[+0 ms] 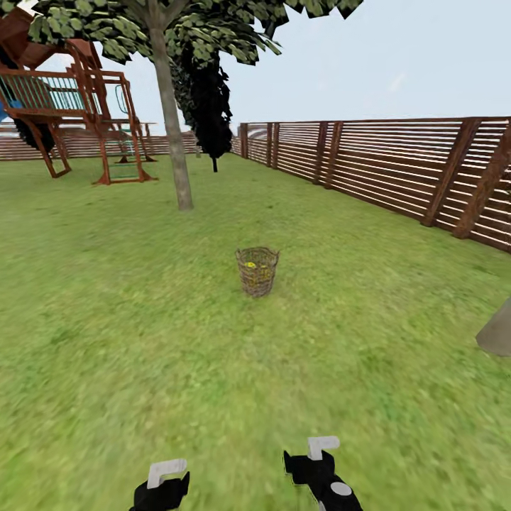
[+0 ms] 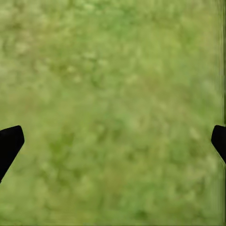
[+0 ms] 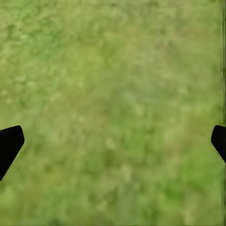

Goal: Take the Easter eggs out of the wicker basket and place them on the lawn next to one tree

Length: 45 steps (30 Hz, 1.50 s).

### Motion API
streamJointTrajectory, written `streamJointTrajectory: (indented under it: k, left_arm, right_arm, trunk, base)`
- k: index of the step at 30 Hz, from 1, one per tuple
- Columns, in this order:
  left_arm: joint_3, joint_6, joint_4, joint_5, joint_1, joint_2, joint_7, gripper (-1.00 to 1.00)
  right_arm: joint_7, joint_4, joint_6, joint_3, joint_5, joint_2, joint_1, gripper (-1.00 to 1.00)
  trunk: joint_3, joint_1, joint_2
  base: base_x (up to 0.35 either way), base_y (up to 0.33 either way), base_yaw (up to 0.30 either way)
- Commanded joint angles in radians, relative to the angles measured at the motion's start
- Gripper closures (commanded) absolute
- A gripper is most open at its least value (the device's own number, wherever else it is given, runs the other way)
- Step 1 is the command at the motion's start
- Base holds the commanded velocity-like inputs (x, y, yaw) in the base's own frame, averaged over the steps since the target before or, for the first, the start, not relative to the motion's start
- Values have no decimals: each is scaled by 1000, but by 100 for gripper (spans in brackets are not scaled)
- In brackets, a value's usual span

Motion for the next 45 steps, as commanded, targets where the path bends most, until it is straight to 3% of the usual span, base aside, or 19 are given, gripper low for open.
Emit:
streamJointTrajectory:
  k: [1, 12, 25, 34, 45]
  left_arm:
    - [3, -1, 0, 4, 0, 3, 1, -100]
    - [4, 0, 3, 4, 0, 5, 1, -100]
    - [3, 1, 3, 5, 0, 0, 2, -100]
    - [2, 0, 2, 4, 0, -1, 2, -100]
    - [4, 1, 5, 8, 0, -1, 2, -100]
  right_arm:
    - [-1, 1, 6, 2, 6, 0, 0, -100]
    - [-6, 3, 6, 4, 8, 2, 0, -100]
    - [-1, 7, 8, 3, 3, -1, 0, -100]
    - [-1, 5, 15, 1, 0, -2, 0, -100]
    - [-1, 7, 8, 1, 3, 2, 0, -100]
  trunk:
    - [0, 1, 0]
    - [1, 1, 0]
    - [1, 1, 0]
    - [1, 1, 0]
    - [1, 1, 0]
  base:
    - [338, 0, -293]
    - [338, 0, -68]
    - [336, 0, 72]
    - [108, 0, 1]
    - [313, 0, 0]
